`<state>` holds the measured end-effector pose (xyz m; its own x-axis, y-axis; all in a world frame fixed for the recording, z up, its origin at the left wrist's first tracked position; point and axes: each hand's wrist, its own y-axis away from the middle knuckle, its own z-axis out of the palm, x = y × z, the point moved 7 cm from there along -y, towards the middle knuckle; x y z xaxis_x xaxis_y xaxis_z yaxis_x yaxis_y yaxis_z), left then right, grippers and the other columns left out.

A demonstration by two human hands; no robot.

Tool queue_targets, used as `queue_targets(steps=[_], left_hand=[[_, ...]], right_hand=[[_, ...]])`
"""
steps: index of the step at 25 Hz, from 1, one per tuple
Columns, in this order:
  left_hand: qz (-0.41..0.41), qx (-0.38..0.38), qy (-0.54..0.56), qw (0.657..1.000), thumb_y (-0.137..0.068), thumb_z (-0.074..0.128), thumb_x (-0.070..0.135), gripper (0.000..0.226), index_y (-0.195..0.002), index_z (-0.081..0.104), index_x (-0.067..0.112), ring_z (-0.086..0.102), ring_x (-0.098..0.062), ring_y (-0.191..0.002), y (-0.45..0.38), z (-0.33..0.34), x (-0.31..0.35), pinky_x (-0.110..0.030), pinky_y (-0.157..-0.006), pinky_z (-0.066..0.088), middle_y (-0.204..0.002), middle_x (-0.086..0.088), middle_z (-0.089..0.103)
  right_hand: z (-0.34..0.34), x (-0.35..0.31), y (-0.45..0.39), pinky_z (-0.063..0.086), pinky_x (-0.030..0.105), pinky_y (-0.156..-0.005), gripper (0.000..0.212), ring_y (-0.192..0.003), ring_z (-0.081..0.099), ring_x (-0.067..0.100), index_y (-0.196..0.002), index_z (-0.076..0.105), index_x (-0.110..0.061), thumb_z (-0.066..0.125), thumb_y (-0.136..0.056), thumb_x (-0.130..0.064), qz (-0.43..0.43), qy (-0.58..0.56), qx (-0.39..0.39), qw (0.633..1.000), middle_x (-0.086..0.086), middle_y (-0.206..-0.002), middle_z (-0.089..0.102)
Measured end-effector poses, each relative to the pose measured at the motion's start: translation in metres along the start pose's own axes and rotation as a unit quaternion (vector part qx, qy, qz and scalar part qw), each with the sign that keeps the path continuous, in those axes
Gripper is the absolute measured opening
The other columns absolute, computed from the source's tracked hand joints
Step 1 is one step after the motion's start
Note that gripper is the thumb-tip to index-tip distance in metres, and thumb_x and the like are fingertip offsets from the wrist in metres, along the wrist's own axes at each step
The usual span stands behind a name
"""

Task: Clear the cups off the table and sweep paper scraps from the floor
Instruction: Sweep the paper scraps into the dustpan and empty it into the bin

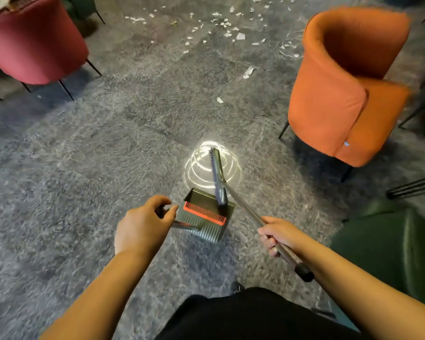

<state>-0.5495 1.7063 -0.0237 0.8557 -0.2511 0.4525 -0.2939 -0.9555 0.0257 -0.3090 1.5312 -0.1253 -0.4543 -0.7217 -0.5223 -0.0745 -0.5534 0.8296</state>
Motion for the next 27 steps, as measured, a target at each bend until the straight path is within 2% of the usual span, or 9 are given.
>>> queue_targets(steps=[3, 6, 11, 15, 18, 20, 23, 27], left_hand=[[-0.001, 0.012, 0.009, 1.000, -0.082, 0.059, 0.059, 0.020, -0.096, 0.061, 0.044, 0.052, -0.007, -0.061, -0.073, -0.001, 0.015, -0.022, -0.052, 0.041, -0.067, 0.025, 0.057], [0.010, 0.017, 0.012, 1.000, -0.082, 0.056, 0.062, 0.021, -0.095, 0.059, 0.045, 0.054, -0.008, -0.062, -0.164, 0.006, 0.028, -0.021, -0.050, 0.040, -0.062, 0.028, 0.049], [0.029, 0.002, 0.015, 0.999, -0.083, 0.056, 0.062, 0.019, -0.092, 0.058, 0.045, 0.058, -0.008, -0.063, -0.319, 0.019, 0.046, -0.022, -0.050, 0.043, -0.069, 0.023, 0.059], [0.053, -0.013, 0.003, 0.998, -0.083, 0.056, 0.062, 0.023, -0.095, 0.060, 0.044, 0.055, -0.008, -0.062, -0.437, 0.027, 0.078, -0.021, -0.051, 0.039, -0.064, 0.026, 0.053], [0.069, -0.024, -0.009, 0.997, -0.083, 0.055, 0.063, 0.023, -0.096, 0.059, 0.044, 0.061, -0.013, -0.067, -0.516, 0.039, 0.105, -0.024, -0.053, 0.042, -0.072, 0.022, 0.062], [0.077, -0.021, -0.019, 0.997, -0.083, 0.056, 0.062, 0.021, -0.095, 0.058, 0.045, 0.058, -0.011, -0.065, -0.572, 0.052, 0.121, -0.021, -0.050, 0.037, -0.074, 0.020, 0.063], [0.061, -0.032, -0.030, 0.997, -0.084, 0.055, 0.061, 0.019, -0.092, 0.057, 0.044, 0.048, -0.005, -0.057, -0.646, 0.068, 0.142, -0.017, -0.046, 0.031, -0.066, 0.022, 0.055], [0.052, -0.045, -0.034, 0.997, -0.085, 0.057, 0.058, 0.017, -0.094, 0.059, 0.043, 0.051, -0.009, -0.059, -0.737, 0.081, 0.172, -0.021, -0.049, 0.037, -0.062, 0.024, 0.049]], right_hand=[[-0.004, -0.070, -0.037, 0.025, 0.014, -0.035, 0.024, -0.033, 0.030, 0.007, -0.109, 0.046, -0.013, 0.033, -0.097, 0.004, 0.000, -0.007, 0.002, 1.000, 0.004, -0.060, 0.031], [-0.011, -0.142, -0.088, 0.025, 0.014, -0.035, 0.019, -0.032, 0.030, 0.007, -0.107, 0.044, -0.013, 0.034, -0.098, 0.002, -0.004, -0.006, 0.015, 1.000, 0.003, -0.060, 0.031], [-0.016, -0.258, -0.161, 0.024, 0.016, -0.035, 0.027, -0.034, 0.031, 0.007, -0.099, 0.046, -0.020, 0.037, -0.096, 0.004, -0.018, -0.026, 0.059, 0.998, 0.003, -0.055, 0.036], [-0.023, -0.343, -0.209, 0.024, 0.016, -0.035, 0.028, -0.035, 0.031, 0.007, -0.108, 0.051, -0.014, 0.037, -0.095, 0.006, -0.019, -0.061, 0.069, 0.996, 0.004, -0.057, 0.037], [-0.033, -0.399, -0.244, 0.023, 0.014, -0.035, 0.031, -0.033, 0.031, 0.007, -0.115, 0.050, -0.011, 0.035, -0.094, 0.007, -0.017, -0.087, 0.072, 0.993, 0.005, -0.057, 0.035], [-0.048, -0.443, -0.276, 0.023, 0.014, -0.034, 0.033, -0.032, 0.030, 0.006, -0.115, 0.050, -0.014, 0.034, -0.095, 0.007, -0.018, -0.089, 0.070, 0.993, 0.004, -0.056, 0.035], [-0.070, -0.510, -0.325, 0.024, 0.015, -0.034, 0.033, -0.032, 0.030, 0.007, -0.117, 0.051, -0.008, 0.032, -0.095, 0.007, -0.006, -0.074, 0.062, 0.995, 0.003, -0.054, 0.035], [-0.097, -0.605, -0.381, 0.025, 0.015, -0.035, 0.036, -0.034, 0.031, 0.007, -0.125, 0.048, -0.006, 0.034, -0.094, 0.007, -0.005, -0.070, 0.054, 0.996, 0.004, -0.056, 0.037]])
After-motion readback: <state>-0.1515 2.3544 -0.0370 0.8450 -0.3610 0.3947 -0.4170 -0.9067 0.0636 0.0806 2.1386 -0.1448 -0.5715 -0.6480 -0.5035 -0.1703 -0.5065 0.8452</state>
